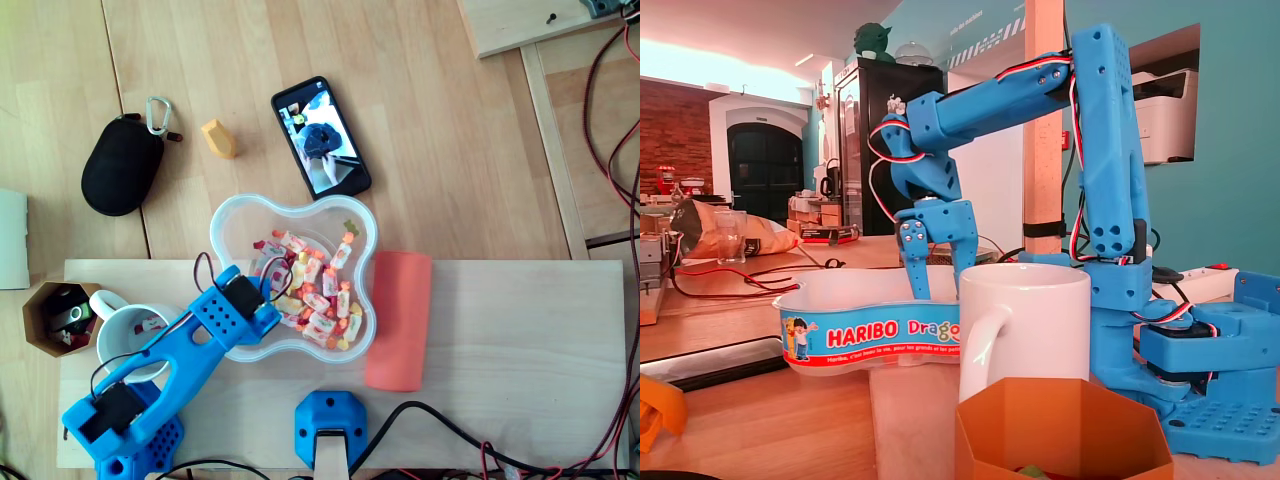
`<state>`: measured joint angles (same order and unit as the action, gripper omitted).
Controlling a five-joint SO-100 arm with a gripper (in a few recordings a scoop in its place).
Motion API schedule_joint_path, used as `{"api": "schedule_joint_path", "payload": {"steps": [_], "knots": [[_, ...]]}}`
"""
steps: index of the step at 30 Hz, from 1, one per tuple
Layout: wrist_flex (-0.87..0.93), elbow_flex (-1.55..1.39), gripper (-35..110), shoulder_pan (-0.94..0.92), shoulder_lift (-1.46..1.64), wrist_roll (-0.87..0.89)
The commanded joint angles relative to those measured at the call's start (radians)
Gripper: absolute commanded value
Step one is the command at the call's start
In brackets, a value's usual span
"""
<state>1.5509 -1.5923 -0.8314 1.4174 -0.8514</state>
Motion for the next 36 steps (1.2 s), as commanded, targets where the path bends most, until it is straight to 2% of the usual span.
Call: {"api": "schedule_joint_path", "payload": {"steps": [1, 13, 23, 36], "knots": [[0.005, -0.002, 13, -0.02, 0.025, -0.008], [-0.123, -0.074, 13, -0.02, 0.021, -0.008], [-0.124, -0.149, 13, -0.023, 0.021, -0.021], [-0.124, -0.098, 13, -0.025, 0.021, -0.026]]}}
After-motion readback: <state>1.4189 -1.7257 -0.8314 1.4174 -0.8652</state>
